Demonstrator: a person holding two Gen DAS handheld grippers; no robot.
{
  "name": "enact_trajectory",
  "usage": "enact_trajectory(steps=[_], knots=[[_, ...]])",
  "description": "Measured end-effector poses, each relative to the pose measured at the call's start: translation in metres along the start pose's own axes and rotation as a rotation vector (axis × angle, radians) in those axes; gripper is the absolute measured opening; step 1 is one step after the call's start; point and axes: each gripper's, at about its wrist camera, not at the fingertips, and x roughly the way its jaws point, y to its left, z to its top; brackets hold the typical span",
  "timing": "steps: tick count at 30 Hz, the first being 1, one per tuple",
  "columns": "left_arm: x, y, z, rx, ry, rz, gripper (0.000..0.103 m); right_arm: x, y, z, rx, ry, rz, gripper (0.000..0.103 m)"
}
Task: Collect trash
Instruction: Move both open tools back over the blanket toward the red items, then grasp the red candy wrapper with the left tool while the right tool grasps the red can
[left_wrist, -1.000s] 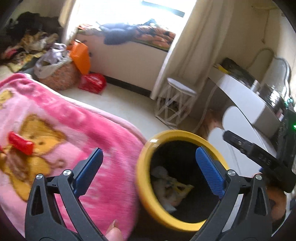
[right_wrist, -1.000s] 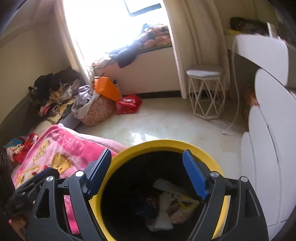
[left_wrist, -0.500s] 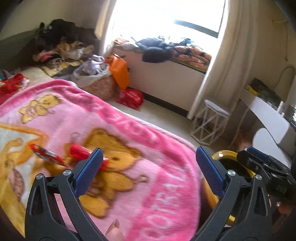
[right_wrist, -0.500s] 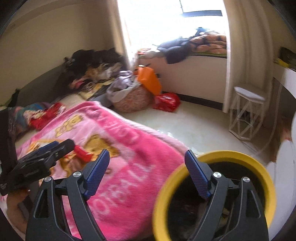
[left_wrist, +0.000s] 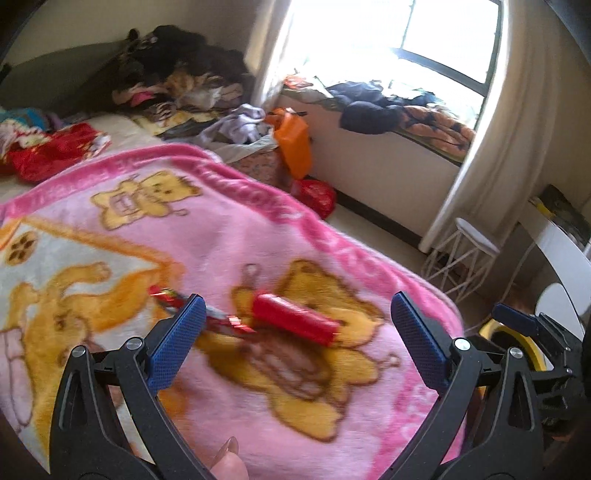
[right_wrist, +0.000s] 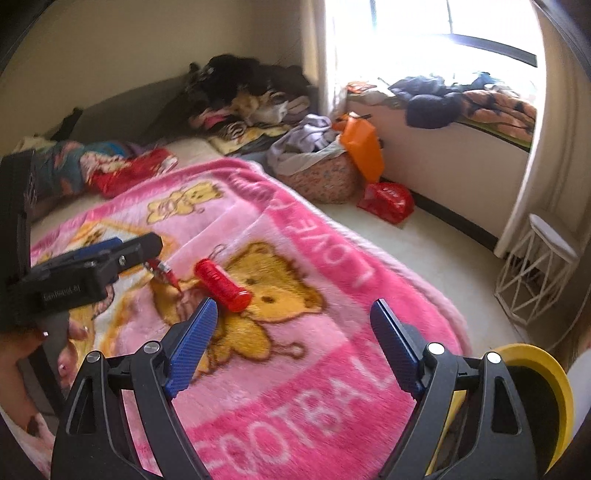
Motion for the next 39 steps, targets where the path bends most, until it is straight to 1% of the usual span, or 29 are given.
enact_trajectory(steps=[4, 9, 15, 18, 20, 22, 23, 25, 26, 27, 28, 29, 30, 31, 35, 39], knots=[[0.007, 0.03, 0.0, -0.055, 0.025, 0.047, 0.092, 0.028, 0.019, 0.004, -0.03, 0.033, 0.059, 0.082], [0.018, 0.067, -0.002, -0.148, 0.06, 0.066, 0.092, 0.065, 0.033, 0.009, -0.066, 0.09, 0.101, 0.082], [0.039, 0.1, -0.008, -0.268, 0.119, 0.039, 0.092, 0.109, 0.045, 0.01, -0.1, 0.168, 0.102, 0.082], [0.047, 0.108, -0.012, -0.306, 0.139, 0.019, 0.09, 0.125, 0.052, 0.008, -0.123, 0.189, 0.089, 0.082], [0.052, 0.11, -0.015, -0.329, 0.154, 0.007, 0.082, 0.137, 0.057, 0.006, -0.139, 0.204, 0.079, 0.082], [0.057, 0.114, -0.017, -0.352, 0.165, -0.007, 0.078, 0.146, 0.061, 0.005, -0.155, 0.218, 0.068, 0.079], [0.059, 0.114, -0.018, -0.358, 0.169, -0.008, 0.075, 0.151, 0.063, 0.004, -0.17, 0.224, 0.061, 0.076], [0.062, 0.113, -0.019, -0.361, 0.169, -0.016, 0.069, 0.157, 0.066, 0.003, -0.185, 0.238, 0.052, 0.067], [0.063, 0.113, -0.019, -0.369, 0.169, -0.022, 0.066, 0.159, 0.066, 0.002, -0.184, 0.242, 0.059, 0.054], [0.065, 0.112, -0.019, -0.375, 0.169, -0.023, 0.063, 0.16, 0.067, 0.001, -0.177, 0.249, 0.076, 0.049], [0.066, 0.112, -0.019, -0.379, 0.168, -0.022, 0.055, 0.161, 0.068, 0.001, -0.176, 0.255, 0.087, 0.043], [0.067, 0.111, -0.019, -0.383, 0.17, -0.023, 0.048, 0.159, 0.07, -0.001, -0.186, 0.251, 0.085, 0.04], [0.068, 0.109, -0.02, -0.382, 0.171, -0.022, 0.044, 0.157, 0.073, -0.002, -0.195, 0.245, 0.085, 0.038], [0.068, 0.108, -0.02, -0.379, 0.171, -0.023, 0.036, 0.155, 0.075, -0.004, -0.199, 0.242, 0.088, 0.037], [0.064, 0.099, -0.023, -0.353, 0.169, -0.037, 0.022, 0.14, 0.07, -0.012, -0.136, 0.236, 0.13, 0.034], [0.055, 0.089, -0.025, -0.328, 0.155, -0.044, 0.017, 0.12, 0.061, -0.021, -0.075, 0.226, 0.141, 0.033]])
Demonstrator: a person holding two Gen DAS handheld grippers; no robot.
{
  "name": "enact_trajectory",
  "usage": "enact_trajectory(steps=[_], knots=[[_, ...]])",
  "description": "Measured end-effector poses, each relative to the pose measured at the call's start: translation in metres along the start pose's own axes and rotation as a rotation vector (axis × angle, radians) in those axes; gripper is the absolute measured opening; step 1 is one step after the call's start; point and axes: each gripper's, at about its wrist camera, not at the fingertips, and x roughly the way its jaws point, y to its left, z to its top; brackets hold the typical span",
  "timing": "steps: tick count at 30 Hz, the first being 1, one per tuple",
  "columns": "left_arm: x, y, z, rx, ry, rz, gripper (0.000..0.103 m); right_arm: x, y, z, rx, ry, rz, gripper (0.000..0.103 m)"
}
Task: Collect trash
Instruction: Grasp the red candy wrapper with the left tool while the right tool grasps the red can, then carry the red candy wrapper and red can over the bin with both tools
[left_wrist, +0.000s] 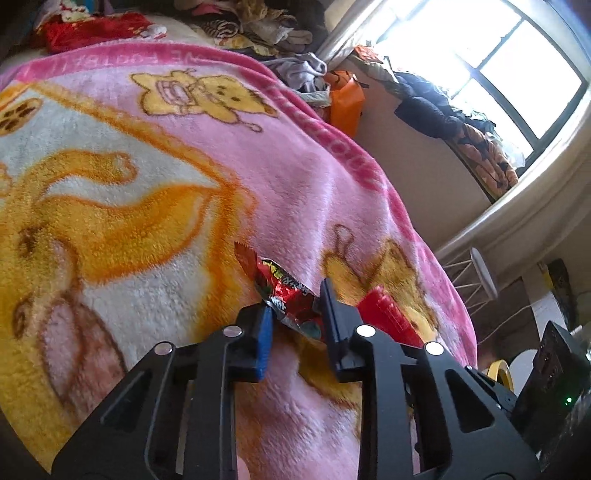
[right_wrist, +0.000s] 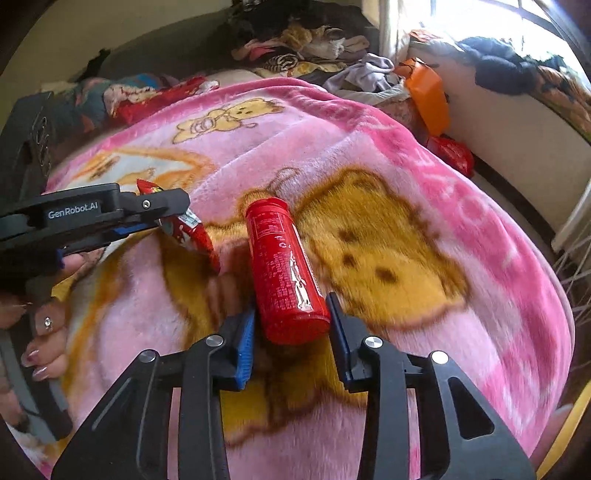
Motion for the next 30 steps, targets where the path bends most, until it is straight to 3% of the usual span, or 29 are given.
enact_trajectory(steps=[10, 30], knots=[[-0.027, -0.04, -0.013, 0.11, -0.037, -0.041, 0.006, -0.046, -0.029, -0.029, 0.154, -0.051, 0.004, 0.03], [-0.055, -0.134, -0.043, 0.29, -0.048, -0.155, 0.005, -0.132, -0.075, -0.05, 0.276, -0.211, -0.017, 0.028]])
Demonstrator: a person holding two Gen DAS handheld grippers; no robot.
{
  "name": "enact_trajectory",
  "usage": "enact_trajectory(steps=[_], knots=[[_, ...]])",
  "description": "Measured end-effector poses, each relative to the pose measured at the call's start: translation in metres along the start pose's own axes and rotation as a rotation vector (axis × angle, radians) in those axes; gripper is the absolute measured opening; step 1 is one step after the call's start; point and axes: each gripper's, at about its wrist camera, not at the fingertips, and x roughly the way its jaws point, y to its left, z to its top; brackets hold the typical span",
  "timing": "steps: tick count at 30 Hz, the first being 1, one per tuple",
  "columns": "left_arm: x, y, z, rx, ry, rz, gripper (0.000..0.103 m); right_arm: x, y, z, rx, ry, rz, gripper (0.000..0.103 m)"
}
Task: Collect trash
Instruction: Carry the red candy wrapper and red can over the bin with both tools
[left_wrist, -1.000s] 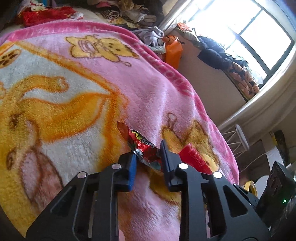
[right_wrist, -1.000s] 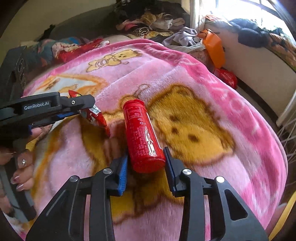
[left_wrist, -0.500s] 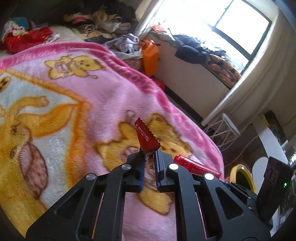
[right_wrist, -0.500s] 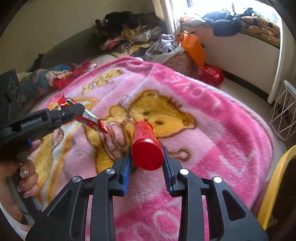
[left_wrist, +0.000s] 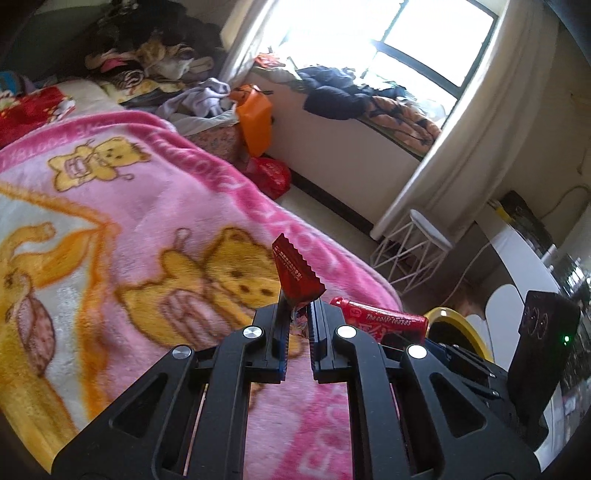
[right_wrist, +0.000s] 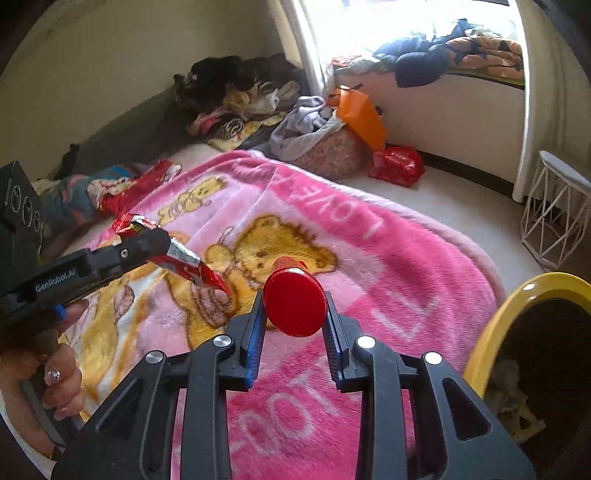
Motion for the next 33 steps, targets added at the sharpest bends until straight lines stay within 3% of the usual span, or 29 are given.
enact_trajectory(steps=[16, 33], knots=[[0.002, -0.072, -0.002, 0.148, 0.004, -0.086, 0.005, -0.067, -0.07, -0.005, 0.167, -0.11, -0.073, 0.028], [0.011, -0.144, -0.026, 0.272, 0.029, -0.195, 0.006, -0.121, -0.135, -0.03, 0.325, -0.177, -0.193, 0.028]])
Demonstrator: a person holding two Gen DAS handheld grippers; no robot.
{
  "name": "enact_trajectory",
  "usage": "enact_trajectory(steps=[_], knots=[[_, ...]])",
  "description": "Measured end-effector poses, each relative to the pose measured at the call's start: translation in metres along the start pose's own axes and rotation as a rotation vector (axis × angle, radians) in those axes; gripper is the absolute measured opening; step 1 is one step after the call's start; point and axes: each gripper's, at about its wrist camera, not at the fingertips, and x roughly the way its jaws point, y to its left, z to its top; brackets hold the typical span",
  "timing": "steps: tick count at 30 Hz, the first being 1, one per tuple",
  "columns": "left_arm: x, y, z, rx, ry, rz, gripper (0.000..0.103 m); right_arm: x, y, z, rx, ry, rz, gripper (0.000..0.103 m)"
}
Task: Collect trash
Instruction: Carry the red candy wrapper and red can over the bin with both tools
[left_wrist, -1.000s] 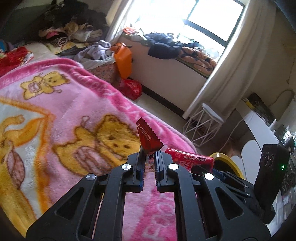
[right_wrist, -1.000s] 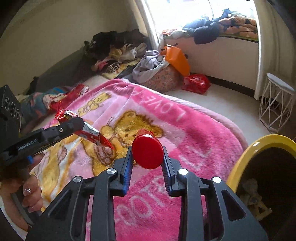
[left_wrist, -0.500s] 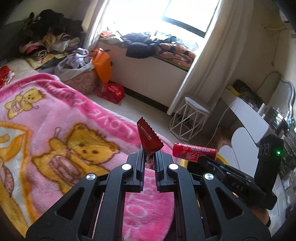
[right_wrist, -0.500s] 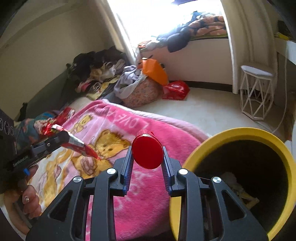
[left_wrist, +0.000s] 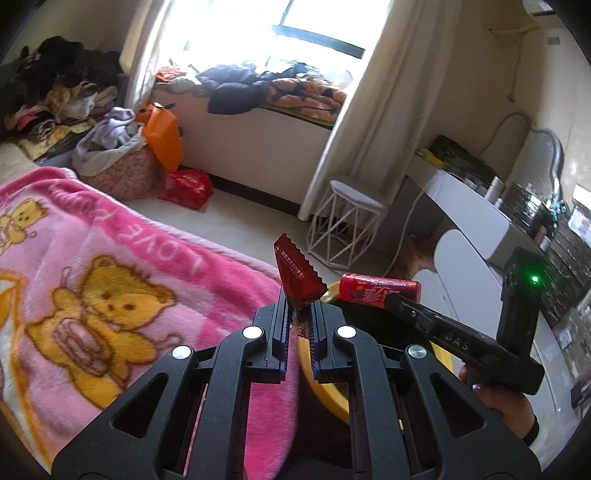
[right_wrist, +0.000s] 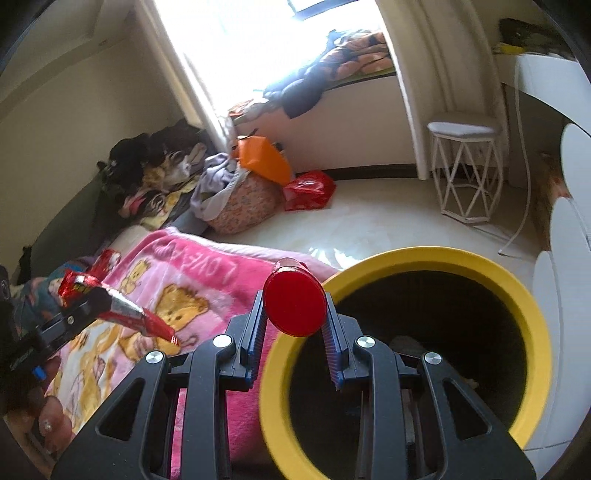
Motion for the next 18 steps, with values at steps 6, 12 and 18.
enact_trajectory(steps=[6, 12, 18], knots=[[0.01, -0.024, -0.004, 0.039, 0.018, -0.033, 0.006, -0.014, -0.024, 0.0, 0.037, -0.024, -0.056, 0.028], [0.022, -0.046, -0.01, 0.079, 0.032, -0.062, 0.006, -0.024, -0.046, -0.001, 0.07, -0.036, -0.119, 0.028], [0.038, -0.062, -0.017, 0.108, 0.061, -0.084, 0.006, -0.028, -0.068, -0.004, 0.111, -0.025, -0.167, 0.028]])
